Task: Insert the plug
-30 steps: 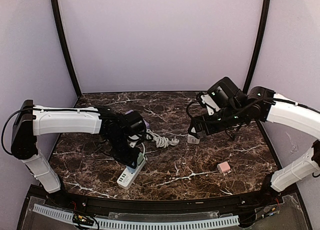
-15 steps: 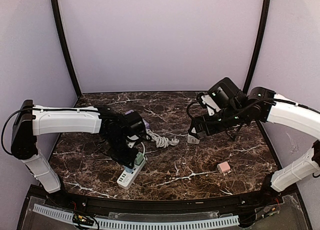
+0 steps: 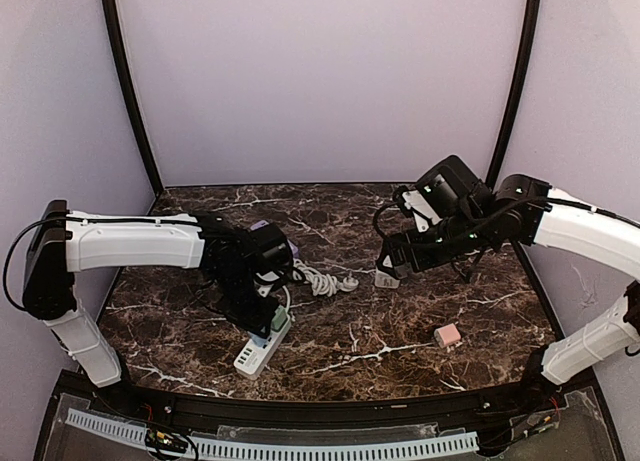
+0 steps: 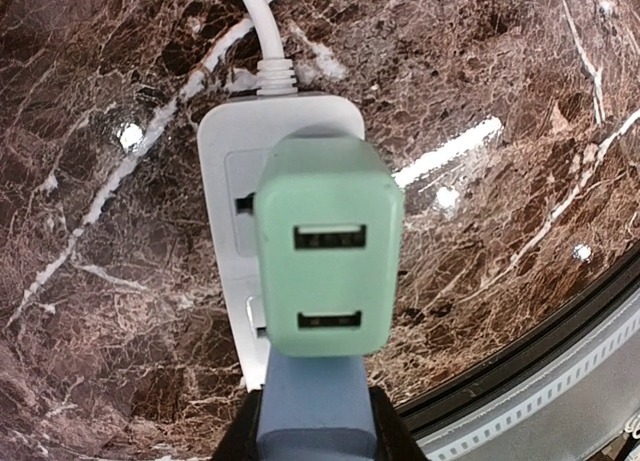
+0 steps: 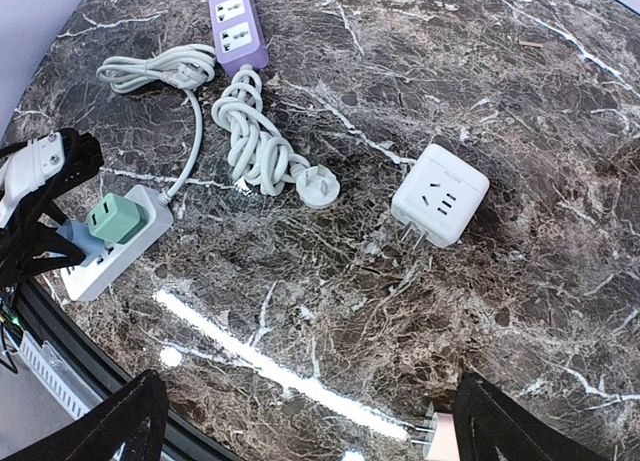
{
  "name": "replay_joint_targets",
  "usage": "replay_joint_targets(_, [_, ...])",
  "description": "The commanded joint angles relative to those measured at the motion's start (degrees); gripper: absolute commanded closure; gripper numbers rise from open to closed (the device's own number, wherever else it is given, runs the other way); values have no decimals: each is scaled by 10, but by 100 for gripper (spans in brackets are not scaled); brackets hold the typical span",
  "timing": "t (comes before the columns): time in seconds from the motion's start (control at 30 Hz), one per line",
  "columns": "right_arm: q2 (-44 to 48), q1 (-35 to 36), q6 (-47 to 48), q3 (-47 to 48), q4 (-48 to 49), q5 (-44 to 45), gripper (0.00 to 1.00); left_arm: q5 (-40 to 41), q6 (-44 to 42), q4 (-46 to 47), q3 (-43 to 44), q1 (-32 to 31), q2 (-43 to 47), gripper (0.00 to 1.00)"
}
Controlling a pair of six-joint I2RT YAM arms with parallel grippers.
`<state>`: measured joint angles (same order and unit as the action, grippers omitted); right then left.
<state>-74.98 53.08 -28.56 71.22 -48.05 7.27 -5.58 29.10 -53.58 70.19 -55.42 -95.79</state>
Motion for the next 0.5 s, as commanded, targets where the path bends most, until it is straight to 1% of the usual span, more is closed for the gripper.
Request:
replay_joint_targets(0.0, [11,-3,2,-10,6,-2,1,-6,1,-3,13,-6,-10,99])
replay_joint_targets(0.47, [16,-4,3,-17,6,-1,1,0,5,-3,13,-10,-18,99])
